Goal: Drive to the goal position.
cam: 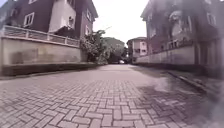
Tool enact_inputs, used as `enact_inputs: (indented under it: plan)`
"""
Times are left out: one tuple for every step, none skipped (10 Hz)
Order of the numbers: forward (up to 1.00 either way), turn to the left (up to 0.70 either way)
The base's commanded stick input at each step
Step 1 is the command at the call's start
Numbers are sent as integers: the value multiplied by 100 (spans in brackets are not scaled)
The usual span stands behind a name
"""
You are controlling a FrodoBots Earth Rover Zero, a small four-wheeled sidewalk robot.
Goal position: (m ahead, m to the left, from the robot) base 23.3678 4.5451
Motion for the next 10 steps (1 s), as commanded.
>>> enact_inputs:
  plan:
    - [70, 3]
    - [70, 3]
    - [70, 3]
    - [70, 3]
    - [70, 3]
    - [70, 3]
    - [70, 3]
    - [70, 3]
    - [70, 3]
    - [70, 3]
